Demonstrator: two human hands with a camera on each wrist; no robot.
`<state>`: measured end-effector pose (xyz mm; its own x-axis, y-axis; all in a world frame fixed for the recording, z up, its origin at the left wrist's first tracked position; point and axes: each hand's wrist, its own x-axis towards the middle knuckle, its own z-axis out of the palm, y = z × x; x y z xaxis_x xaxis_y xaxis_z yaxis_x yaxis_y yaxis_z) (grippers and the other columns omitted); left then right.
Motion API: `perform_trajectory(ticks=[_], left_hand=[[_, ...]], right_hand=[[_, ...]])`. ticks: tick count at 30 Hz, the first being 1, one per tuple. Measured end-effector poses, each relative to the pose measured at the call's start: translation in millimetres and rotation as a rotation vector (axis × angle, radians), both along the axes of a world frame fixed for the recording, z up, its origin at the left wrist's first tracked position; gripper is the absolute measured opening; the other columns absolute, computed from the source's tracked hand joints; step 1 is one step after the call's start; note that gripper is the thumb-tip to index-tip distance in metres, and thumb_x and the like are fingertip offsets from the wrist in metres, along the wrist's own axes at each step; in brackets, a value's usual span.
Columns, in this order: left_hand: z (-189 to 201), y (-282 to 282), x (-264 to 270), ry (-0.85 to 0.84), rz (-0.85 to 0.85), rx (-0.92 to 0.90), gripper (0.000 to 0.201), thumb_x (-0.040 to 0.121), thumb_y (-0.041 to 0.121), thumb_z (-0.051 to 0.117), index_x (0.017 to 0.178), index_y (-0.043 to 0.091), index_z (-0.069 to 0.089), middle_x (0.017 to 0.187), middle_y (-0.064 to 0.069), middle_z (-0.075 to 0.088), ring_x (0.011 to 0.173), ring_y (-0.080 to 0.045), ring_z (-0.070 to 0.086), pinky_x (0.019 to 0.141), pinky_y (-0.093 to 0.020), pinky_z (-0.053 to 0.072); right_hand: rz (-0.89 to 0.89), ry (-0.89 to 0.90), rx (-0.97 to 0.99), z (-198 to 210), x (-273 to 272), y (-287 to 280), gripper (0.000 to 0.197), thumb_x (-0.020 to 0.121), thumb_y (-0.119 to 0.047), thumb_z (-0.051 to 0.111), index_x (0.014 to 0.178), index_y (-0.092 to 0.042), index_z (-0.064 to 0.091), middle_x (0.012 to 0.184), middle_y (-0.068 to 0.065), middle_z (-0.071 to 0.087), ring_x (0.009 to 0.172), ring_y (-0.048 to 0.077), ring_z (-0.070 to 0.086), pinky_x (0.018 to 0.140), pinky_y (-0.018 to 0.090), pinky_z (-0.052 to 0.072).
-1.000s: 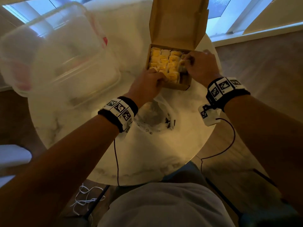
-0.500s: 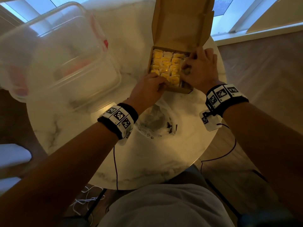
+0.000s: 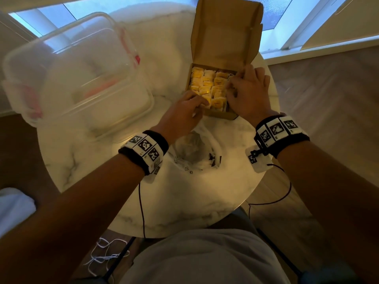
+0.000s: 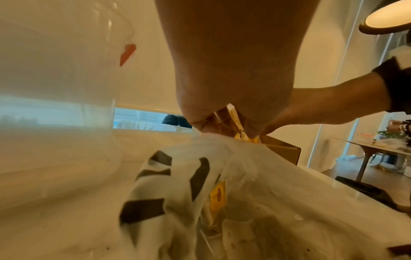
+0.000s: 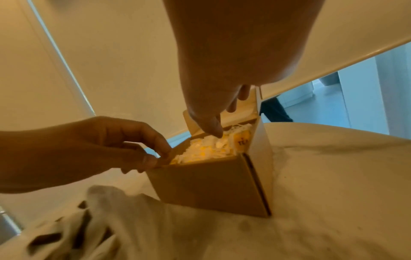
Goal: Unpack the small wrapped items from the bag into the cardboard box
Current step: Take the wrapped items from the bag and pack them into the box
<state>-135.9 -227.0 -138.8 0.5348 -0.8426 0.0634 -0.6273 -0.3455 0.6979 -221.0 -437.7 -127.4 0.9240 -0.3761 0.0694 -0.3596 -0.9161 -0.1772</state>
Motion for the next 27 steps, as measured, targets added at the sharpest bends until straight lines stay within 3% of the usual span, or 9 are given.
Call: perform_trajectory(ticks=[4,7,10,12,15,18,20,23,27], left_hand=[[11.0,21.9,-1.5,-0.039,-0.02,-0.049,0.022,0.092,0.009,0.063,0.113,0.012,0.068,0.113,-0.005,0.061,0.086,-0.005,0.052,0.076,-0.018,0.048],[11.2,45.0,-10.2,-0.063,-0.076,-0.005,0.019,0.092,0.011,0.062,0.11,0.012,0.069,0.107,-0.003,0.065,0.086,-0.012,0.057,0.076,-0.029,0.052],[1.5,69.3,-26.8,-0.045,-0.182,0.065,0.017,0.091,0.013,0.065,0.107,0.016,0.069,0.104,-0.001,0.065,0.089,-0.016,0.059,0.079,-0.036,0.054],[-8.6,81.2,-38.0,-0.053,-0.25,0.092,0.02,0.089,0.012,0.067,0.109,0.013,0.068,0.11,-0.005,0.062,0.094,-0.021,0.059,0.081,-0.038,0.053],[-24.5,89.1,-50.1,-0.151,-0.231,0.233,0.035,0.086,0.02,0.068,0.12,0.013,0.063,0.127,-0.011,0.053,0.111,-0.032,0.054,0.088,-0.048,0.052],[-32.2,87.4,-59.4,-0.178,-0.115,0.471,0.066,0.086,0.031,0.067,0.147,0.024,0.04,0.152,-0.01,0.033,0.135,-0.039,0.037,0.106,-0.054,0.042],[-32.0,82.6,-64.9,-0.197,-0.088,0.549,0.076,0.088,0.035,0.064,0.153,0.027,0.027,0.159,-0.007,0.024,0.142,-0.037,0.028,0.11,-0.052,0.035],[-30.0,73.7,-68.8,-0.237,-0.079,0.633,0.075,0.091,0.044,0.06,0.154,0.026,0.024,0.161,-0.005,0.024,0.142,-0.034,0.03,0.112,-0.05,0.031],[-26.0,67.4,-70.9,-0.307,-0.083,0.672,0.065,0.093,0.044,0.057,0.149,0.021,0.036,0.159,-0.006,0.027,0.141,-0.032,0.033,0.112,-0.047,0.031]], right_hand=[[0.16,-0.023,0.142,11.9,-14.3,31.1,0.015,0.089,-0.031,0.056,0.098,-0.024,0.067,0.109,0.003,0.057,0.102,0.026,0.057,0.084,0.041,0.045],[0.293,0.03,0.28,4.8,-32.9,63.2,0.017,0.089,-0.034,0.061,0.1,-0.023,0.067,0.102,-0.002,0.059,0.087,0.021,0.061,0.072,0.037,0.053],[0.341,0.083,0.324,-13.2,-50.0,86.4,0.031,0.084,-0.038,0.067,0.108,-0.02,0.063,0.106,0.003,0.059,0.092,0.025,0.06,0.073,0.039,0.052],[0.316,0.104,0.361,-21.6,-56.8,94.4,0.039,0.083,-0.036,0.069,0.115,-0.018,0.057,0.11,0.006,0.057,0.096,0.03,0.058,0.076,0.043,0.052],[0.182,0.08,0.491,-24.0,-60.7,98.8,0.03,0.089,-0.026,0.065,0.115,-0.019,0.05,0.103,0.006,0.061,0.09,0.03,0.059,0.073,0.043,0.051],[0.1,0.038,0.554,-20.1,-61.5,97.5,0.019,0.091,-0.019,0.06,0.108,-0.019,0.05,0.087,0.004,0.063,0.076,0.03,0.059,0.067,0.044,0.052],[0.103,0.027,0.569,-18.5,-61.4,96.5,0.013,0.09,-0.016,0.059,0.101,-0.018,0.052,0.081,0.004,0.064,0.073,0.029,0.059,0.066,0.047,0.052],[0.1,0.026,0.572,-16.5,-60.7,96.1,0.008,0.089,-0.013,0.06,0.095,-0.017,0.056,0.08,0.003,0.063,0.072,0.025,0.058,0.067,0.048,0.052],[0.056,0.002,0.57,-18.0,-64.0,95.2,0.008,0.088,-0.014,0.06,0.095,-0.018,0.06,0.084,0.002,0.066,0.078,0.026,0.061,0.07,0.045,0.053]])
